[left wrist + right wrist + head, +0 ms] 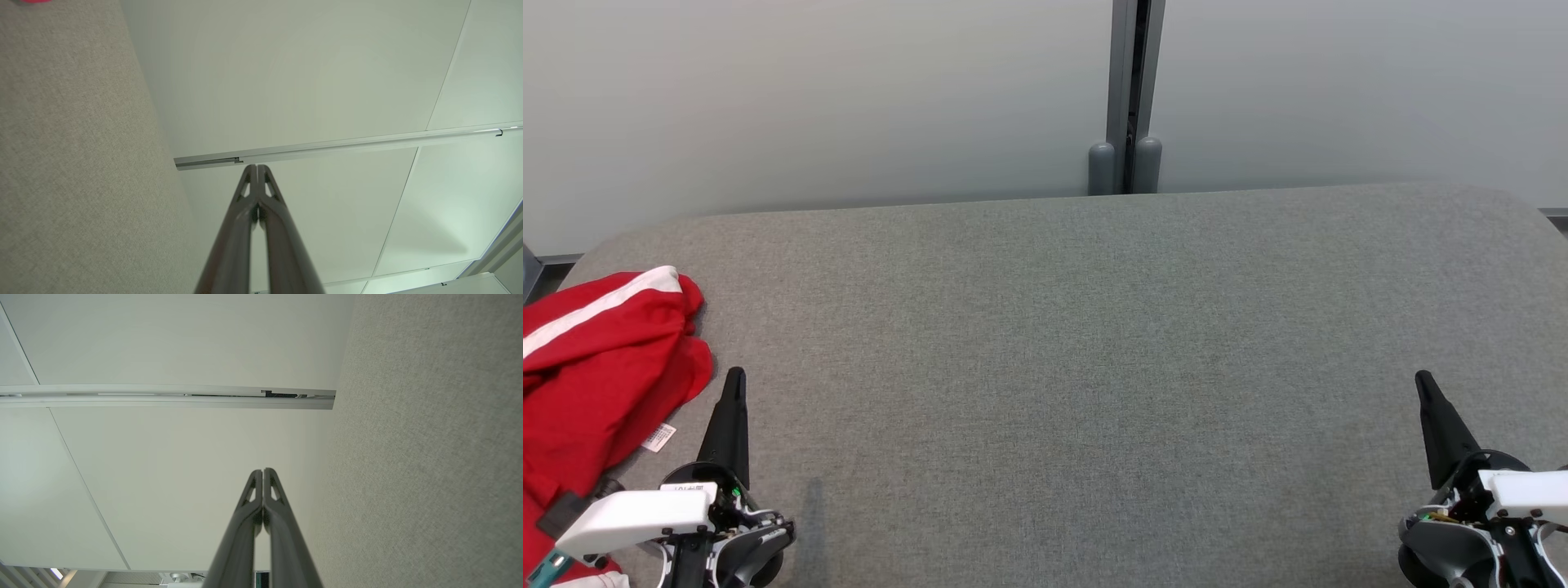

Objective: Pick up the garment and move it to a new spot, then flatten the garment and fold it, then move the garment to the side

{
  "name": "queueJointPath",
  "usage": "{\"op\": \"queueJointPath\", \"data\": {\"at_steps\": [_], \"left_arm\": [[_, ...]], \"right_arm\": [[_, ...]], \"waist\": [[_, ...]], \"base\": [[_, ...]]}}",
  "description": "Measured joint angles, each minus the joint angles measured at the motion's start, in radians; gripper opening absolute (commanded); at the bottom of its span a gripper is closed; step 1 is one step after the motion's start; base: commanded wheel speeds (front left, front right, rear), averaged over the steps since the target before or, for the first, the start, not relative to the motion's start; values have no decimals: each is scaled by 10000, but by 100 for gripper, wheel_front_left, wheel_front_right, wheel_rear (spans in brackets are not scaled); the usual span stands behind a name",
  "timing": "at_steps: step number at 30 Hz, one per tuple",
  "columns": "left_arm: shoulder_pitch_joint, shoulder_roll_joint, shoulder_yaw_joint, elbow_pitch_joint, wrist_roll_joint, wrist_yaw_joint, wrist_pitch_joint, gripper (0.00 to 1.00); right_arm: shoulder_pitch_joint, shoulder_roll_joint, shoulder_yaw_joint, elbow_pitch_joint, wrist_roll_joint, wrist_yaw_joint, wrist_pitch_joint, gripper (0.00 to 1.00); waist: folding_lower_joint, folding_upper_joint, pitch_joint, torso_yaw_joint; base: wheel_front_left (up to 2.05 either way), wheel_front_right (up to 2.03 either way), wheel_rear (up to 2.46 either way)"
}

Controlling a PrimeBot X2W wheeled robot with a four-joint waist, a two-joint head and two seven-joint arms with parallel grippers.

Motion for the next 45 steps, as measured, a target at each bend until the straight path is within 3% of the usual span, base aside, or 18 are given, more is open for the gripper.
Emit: {"op": "queueJointPath", "data": {"at_steps": [28,29,30,31,32,45], "left_arm": [[0,0,0,0,0,0,0,0],[29,-13,-8,50,0,2,-4,100],[109,-40,-13,134,0,4,-4,100],[220,-77,-21,234,0,6,-4,0],[343,-107,-27,330,0,10,-4,100],[588,-194,-345,255,140,31,-535,100]], "right_arm": [[0,0,0,0,0,0,0,0],[29,21,0,42,-2,0,0,100],[115,63,2,113,-2,-2,0,100],[213,105,6,221,-2,-10,0,0],[318,144,8,320,-2,-13,0,100],[534,199,527,167,-211,-15,-479,100]], "waist": [[0,0,0,0],[0,0,0,0],[0,0,0,0],[0,0,1,0],[0,0,2,0],[0,0,11,23]], "base": [[0,0,0],[0,0,0],[0,0,0],[0,0,0],[0,0,0],[0,0,0]]}}
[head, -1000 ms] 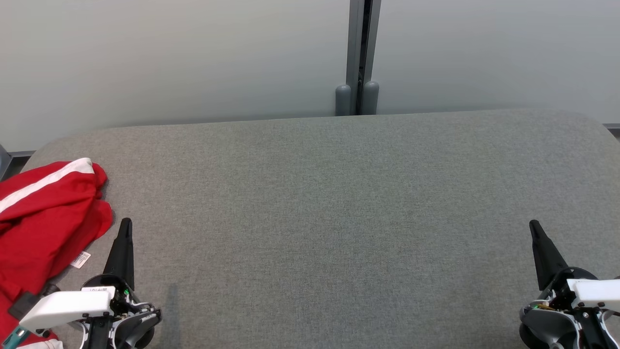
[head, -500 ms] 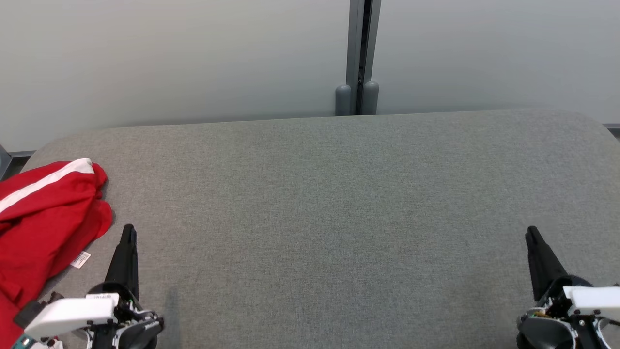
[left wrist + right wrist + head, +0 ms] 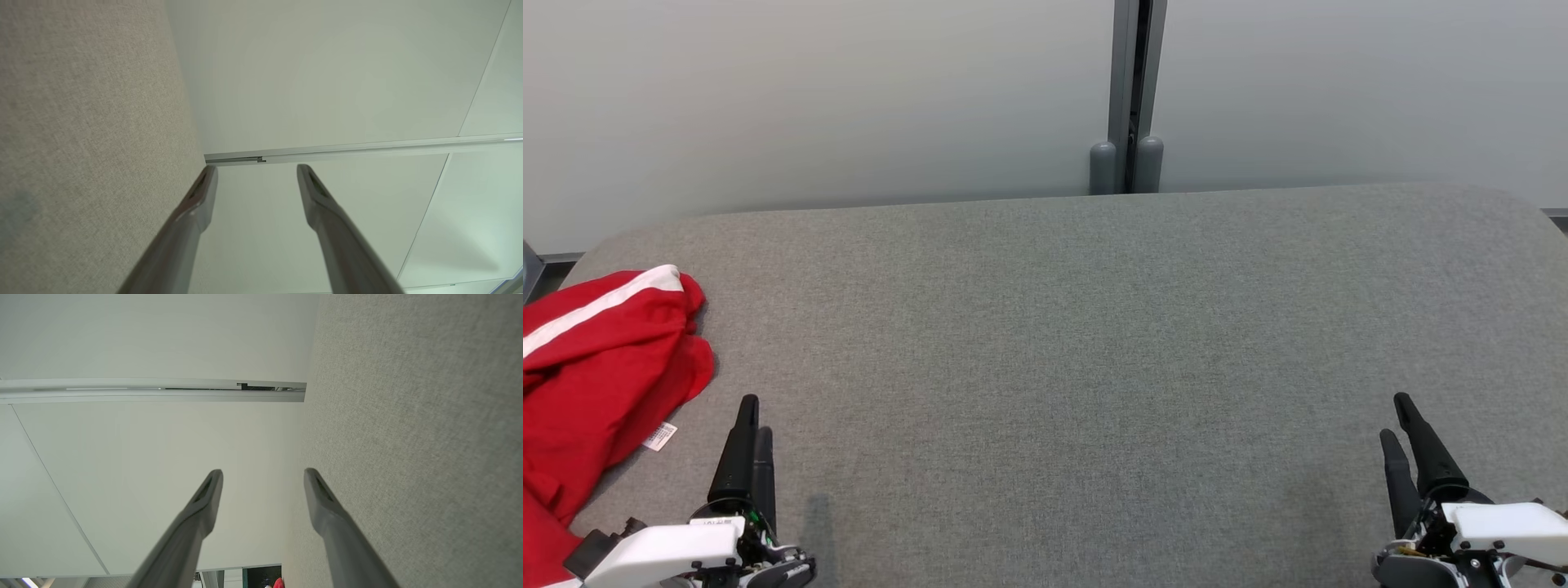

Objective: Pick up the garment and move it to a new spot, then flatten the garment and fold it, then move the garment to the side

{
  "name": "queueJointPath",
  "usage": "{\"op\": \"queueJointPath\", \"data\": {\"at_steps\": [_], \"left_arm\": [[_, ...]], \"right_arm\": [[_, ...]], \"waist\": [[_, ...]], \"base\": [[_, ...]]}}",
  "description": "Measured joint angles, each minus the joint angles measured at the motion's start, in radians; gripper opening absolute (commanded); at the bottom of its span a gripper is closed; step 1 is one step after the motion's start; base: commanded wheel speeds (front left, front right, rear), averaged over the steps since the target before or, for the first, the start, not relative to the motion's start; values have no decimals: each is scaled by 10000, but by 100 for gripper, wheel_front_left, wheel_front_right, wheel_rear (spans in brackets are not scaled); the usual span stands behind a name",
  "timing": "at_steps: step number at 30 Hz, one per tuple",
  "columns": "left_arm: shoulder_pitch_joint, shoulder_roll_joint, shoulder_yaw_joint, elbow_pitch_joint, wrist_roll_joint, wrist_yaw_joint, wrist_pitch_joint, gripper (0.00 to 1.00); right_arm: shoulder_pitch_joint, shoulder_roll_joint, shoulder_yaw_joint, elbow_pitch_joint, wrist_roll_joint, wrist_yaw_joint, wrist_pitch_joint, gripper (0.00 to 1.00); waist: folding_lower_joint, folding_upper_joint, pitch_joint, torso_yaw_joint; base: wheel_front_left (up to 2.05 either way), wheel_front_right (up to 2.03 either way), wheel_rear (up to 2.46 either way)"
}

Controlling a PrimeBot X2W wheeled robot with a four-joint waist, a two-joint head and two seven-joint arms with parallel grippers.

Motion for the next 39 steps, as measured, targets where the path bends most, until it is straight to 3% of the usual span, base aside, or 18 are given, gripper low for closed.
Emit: {"op": "queueJointPath", "data": {"at_steps": [14,26,39], "left_arm": [[-39,27,-86,-297,1695,0,-616,100],[-45,67,-35,-625,4736,17,-1053,100],[-48,92,-263,-644,7549,399,-1465,100]], "right_arm": [[-91,-29,397,-537,-1177,0,-616,100],[-193,-54,662,-886,-4117,0,-1081,100],[-410,-100,991,-556,-7582,2,-1503,100]], "waist": [[1,0,14,33],[0,0,53,68],[0,0,74,90]], "base": [[0,0,0],[0,0,0],[0,0,0]]}}
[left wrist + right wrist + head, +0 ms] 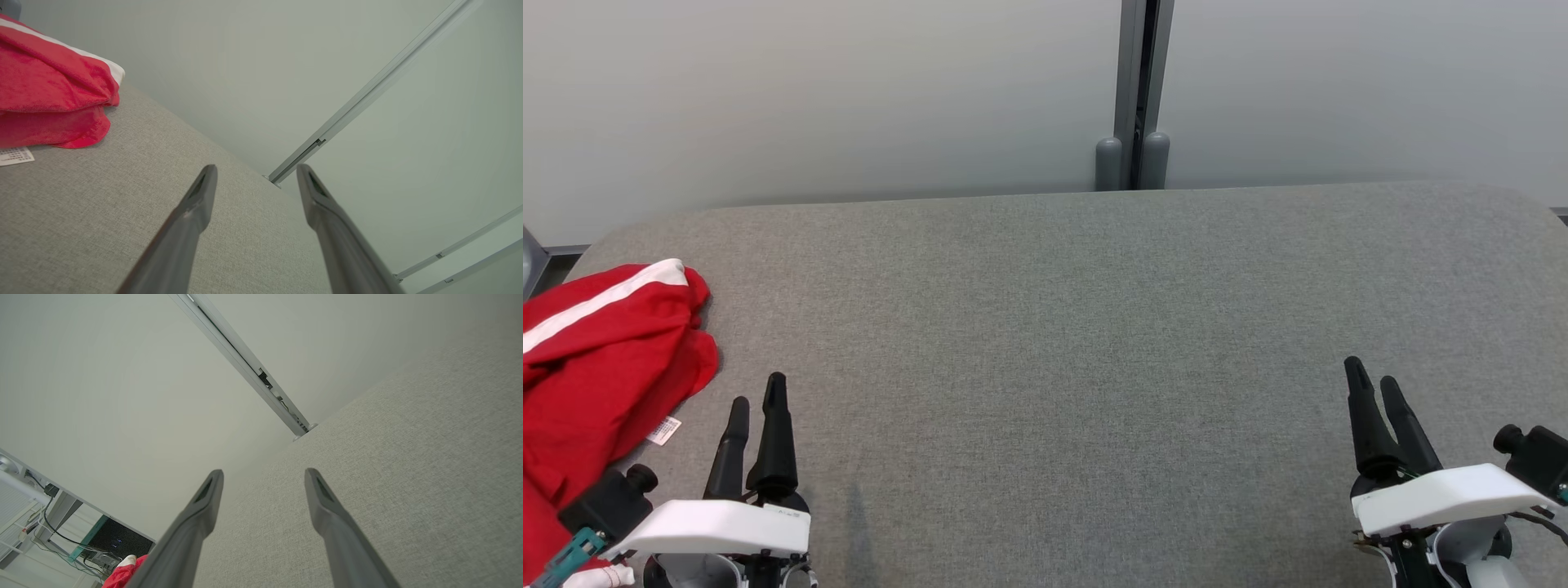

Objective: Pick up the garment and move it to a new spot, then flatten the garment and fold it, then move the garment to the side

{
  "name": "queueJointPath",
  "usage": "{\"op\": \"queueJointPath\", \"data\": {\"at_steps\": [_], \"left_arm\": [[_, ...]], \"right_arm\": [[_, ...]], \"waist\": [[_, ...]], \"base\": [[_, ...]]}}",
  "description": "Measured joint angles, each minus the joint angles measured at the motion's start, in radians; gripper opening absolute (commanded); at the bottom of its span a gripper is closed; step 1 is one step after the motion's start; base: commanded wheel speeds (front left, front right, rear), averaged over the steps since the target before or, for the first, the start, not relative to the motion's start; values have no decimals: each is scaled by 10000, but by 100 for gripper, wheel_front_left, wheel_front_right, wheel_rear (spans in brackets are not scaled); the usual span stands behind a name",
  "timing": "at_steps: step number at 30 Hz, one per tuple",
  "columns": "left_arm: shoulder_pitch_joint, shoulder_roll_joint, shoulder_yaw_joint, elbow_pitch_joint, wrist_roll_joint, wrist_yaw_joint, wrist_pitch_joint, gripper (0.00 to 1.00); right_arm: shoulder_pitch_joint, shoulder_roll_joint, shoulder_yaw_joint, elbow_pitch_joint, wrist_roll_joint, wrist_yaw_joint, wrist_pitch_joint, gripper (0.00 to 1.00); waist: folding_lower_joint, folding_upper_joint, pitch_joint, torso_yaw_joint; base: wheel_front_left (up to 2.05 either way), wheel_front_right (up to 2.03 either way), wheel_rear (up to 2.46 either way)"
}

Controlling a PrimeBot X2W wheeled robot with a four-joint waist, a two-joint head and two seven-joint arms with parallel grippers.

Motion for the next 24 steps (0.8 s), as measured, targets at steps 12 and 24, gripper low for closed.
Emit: {"op": "queueJointPath", "data": {"at_steps": [12,24], "left_arm": [[-11,21,-54,-48,1770,255,-382,100],[-120,35,-46,46,3170,353,-704,100]], "right_arm": [[-169,-12,-46,125,-2017,0,-360,100],[-228,-25,272,-69,-3444,2,-696,100]], "waist": [[0,0,36,37],[0,0,73,57]], "base": [[0,0,0],[0,0,0]]}}
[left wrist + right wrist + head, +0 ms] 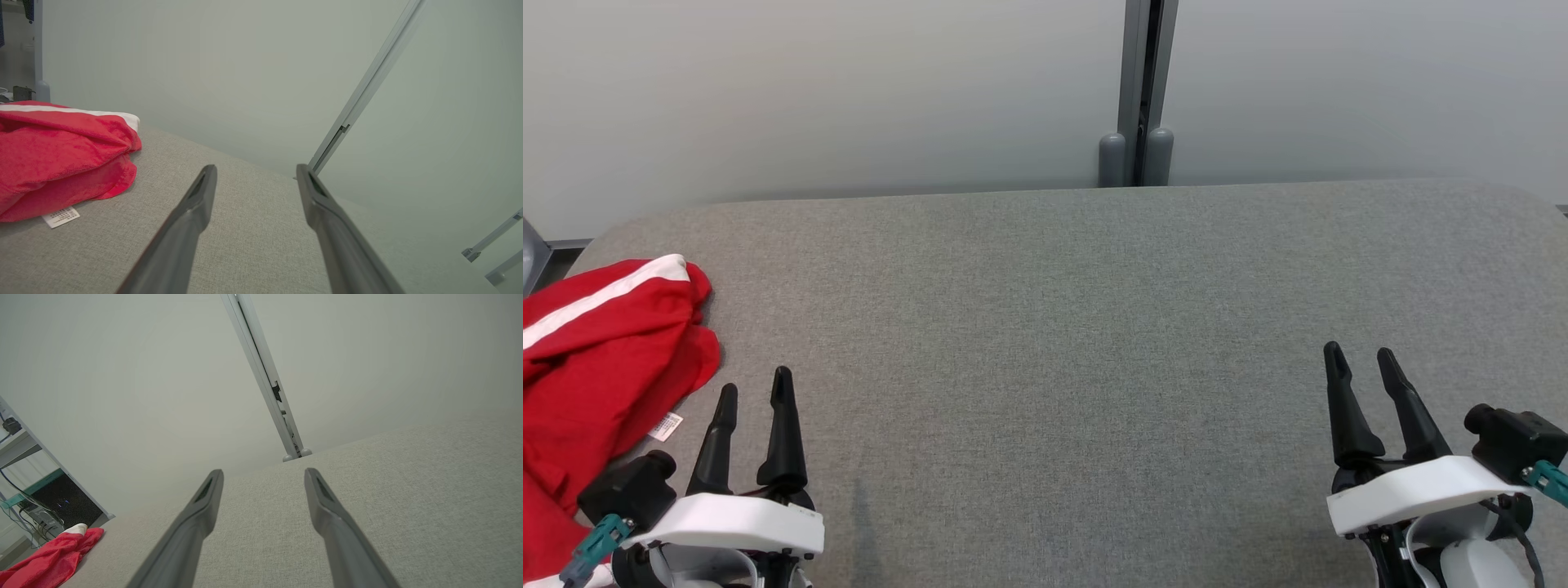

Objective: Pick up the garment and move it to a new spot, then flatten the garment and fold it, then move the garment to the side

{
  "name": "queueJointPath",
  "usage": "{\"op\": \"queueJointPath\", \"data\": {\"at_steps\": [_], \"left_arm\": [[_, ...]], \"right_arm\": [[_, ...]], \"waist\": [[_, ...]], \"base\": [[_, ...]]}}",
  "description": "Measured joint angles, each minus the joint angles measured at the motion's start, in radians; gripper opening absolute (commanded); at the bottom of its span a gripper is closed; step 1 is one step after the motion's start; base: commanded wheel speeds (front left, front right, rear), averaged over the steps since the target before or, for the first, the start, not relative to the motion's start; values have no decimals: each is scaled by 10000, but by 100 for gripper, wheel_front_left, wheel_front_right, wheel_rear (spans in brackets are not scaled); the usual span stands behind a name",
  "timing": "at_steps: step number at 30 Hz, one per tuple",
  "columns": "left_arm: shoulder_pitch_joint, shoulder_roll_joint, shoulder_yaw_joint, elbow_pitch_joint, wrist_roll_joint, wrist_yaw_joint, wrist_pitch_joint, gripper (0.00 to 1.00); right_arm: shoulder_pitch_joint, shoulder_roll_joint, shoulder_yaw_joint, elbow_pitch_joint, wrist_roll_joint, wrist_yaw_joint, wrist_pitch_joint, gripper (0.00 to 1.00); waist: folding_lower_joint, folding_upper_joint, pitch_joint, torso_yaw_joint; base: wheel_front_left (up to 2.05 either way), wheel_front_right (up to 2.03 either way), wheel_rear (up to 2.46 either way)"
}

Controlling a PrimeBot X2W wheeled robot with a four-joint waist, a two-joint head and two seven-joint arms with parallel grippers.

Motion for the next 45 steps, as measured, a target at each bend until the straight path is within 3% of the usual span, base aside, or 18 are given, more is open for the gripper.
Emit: {"op": "queueJointPath", "data": {"at_steps": [45], "left_arm": [[-78,48,-121,88,3367,100,-922,100]], "right_arm": [[-222,-56,487,8,-3432,2,-934,100]], "waist": [[0,0,8,101]], "base": [[0,0,0]]}}
